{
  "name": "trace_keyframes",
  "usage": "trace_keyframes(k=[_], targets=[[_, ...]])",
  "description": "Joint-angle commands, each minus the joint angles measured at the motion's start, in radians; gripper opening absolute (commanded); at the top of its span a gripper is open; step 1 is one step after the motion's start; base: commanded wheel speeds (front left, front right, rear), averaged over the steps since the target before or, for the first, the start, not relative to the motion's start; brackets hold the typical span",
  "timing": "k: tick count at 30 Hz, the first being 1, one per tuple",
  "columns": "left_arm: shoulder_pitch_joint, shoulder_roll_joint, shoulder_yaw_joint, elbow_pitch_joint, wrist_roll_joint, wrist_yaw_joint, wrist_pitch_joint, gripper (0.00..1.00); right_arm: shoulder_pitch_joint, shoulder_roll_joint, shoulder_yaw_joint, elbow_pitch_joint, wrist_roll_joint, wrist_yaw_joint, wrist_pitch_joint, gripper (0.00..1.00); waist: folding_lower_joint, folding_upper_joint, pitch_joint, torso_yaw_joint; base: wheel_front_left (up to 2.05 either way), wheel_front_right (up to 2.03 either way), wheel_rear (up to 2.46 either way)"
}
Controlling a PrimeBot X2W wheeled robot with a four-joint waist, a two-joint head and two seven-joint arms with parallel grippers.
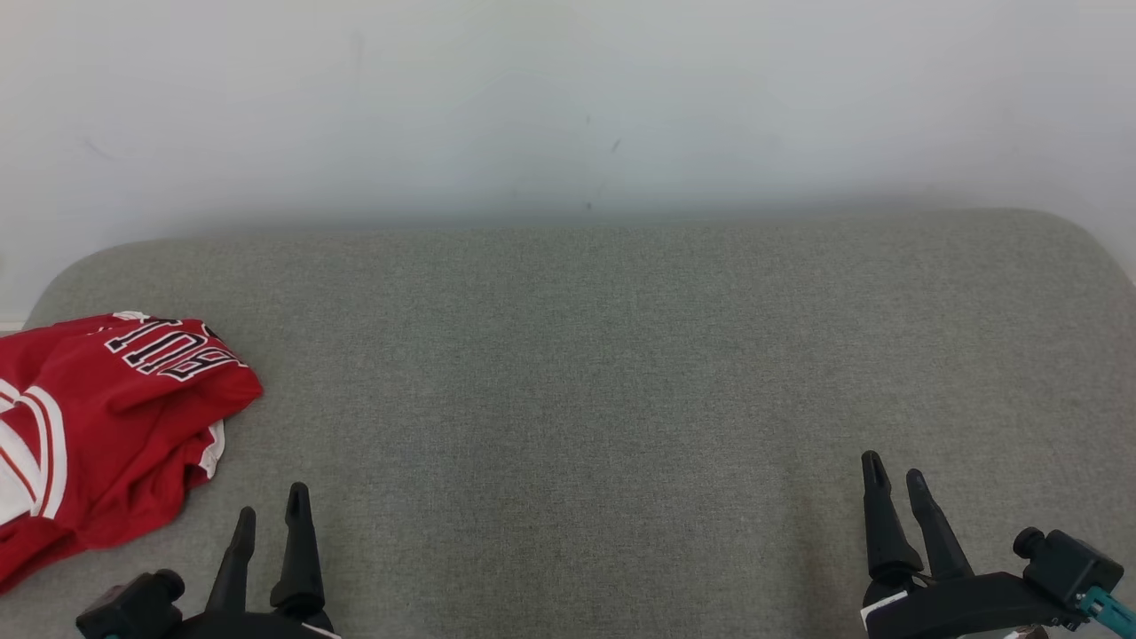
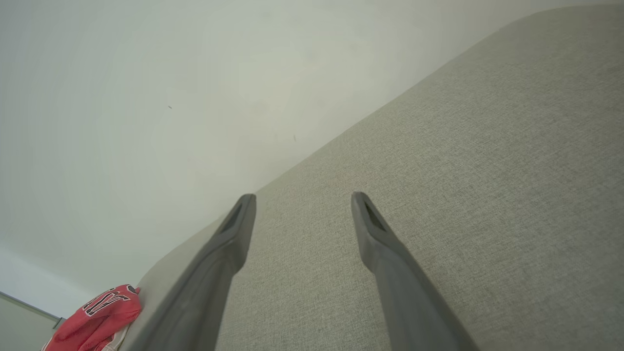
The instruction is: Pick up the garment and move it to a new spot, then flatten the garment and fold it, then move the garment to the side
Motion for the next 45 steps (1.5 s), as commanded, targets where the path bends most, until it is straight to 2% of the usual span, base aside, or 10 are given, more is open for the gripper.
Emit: trace_keyframes(k=[1,26,45], targets=[[-0.003,0.009,-0.003,-0.016,0.028,0.003,-0.008,1.00,-0.004,-0.003,0.004,-0.014,-0.028,-0.001,-0.009,1.00,0.0000,-0.0001,0.000,0.000,0.00,0.00,0.00],[0.015,0.017,-0.009,-0.020,0.255,0.006,-0.075,1.00,0.011,-0.003,0.035,-0.014,-0.305,-0.001,-0.076,1.00,0.0000,-0.0001,-0.007,-0.006,0.00,0.00,0.00],[0.025,0.018,0.006,-0.020,0.356,0.017,-0.104,1.00,0.020,-0.003,0.029,-0.016,-0.417,-0.002,-0.115,1.00,0.0000,-0.0001,-0.013,-0.006,0.00,0.00,0.00]])
